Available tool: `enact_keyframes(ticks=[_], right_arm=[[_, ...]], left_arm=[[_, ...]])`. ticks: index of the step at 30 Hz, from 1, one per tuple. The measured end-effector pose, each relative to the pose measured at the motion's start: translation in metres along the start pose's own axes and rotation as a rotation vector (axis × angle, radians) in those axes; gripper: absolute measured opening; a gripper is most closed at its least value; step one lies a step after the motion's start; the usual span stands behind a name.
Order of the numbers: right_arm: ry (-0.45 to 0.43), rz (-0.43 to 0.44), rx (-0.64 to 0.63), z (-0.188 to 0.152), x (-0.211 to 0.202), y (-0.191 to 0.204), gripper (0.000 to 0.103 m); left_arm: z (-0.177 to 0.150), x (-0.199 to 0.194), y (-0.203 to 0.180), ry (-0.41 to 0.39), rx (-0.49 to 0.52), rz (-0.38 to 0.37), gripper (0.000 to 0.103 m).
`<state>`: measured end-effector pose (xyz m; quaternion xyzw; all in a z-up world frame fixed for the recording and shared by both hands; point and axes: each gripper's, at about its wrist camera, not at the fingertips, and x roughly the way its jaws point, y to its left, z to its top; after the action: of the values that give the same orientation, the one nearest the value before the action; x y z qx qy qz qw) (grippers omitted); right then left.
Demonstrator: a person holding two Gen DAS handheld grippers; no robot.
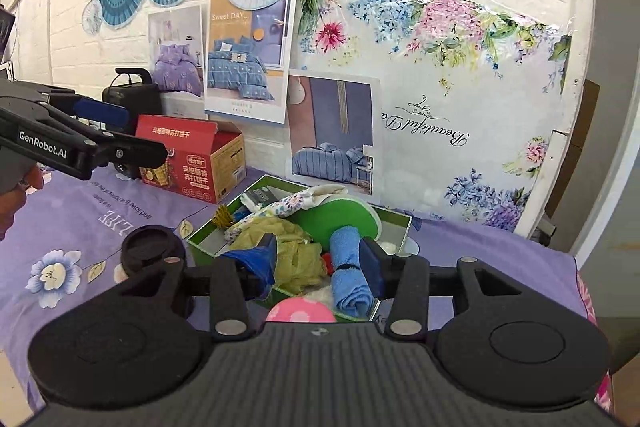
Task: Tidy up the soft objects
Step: 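Move the right tool to the pink lace bow roll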
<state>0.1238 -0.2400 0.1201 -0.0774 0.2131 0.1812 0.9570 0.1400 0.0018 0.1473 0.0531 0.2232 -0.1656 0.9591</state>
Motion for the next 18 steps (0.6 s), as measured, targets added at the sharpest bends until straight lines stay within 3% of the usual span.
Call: enact_keyframes(ticks=[8, 14, 18], right_arm=[[0.063, 0.044, 0.115, -0.079, -0.006, 0.025, 0.031], [0.137, 0.064, 0.22, -0.149, 0.002, 0.051, 0.032], [0.174, 0.058, 0.213, -0.153, 0.016, 0.04, 0.032]], left_arm=[[-0.094, -0.016, -0.021, 0.074, -0.001, 0.018, 0.101], [-0.18, -0.002, -0.026, 0.27, -0.094, 0.012, 0.101], [-0.202, 0.006, -0.019, 0.355, -0.124, 0.026, 0.101]])
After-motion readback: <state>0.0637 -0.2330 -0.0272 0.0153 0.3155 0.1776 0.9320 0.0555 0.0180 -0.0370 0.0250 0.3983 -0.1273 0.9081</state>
